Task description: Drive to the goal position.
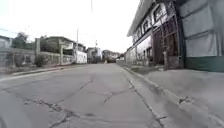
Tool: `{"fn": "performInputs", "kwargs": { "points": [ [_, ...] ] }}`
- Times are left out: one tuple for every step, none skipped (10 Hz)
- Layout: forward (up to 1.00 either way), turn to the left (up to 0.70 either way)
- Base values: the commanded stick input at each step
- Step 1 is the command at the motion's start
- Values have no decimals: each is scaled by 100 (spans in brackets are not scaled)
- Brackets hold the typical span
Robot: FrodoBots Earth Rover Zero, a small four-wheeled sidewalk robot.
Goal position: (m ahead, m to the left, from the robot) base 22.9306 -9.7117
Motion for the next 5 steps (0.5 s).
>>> {"fn": "performInputs", "kwargs": {
  "points": [
    [100,0],
    [100,0],
    [100,0],
    [100,0],
    [100,0]
  ]
}}
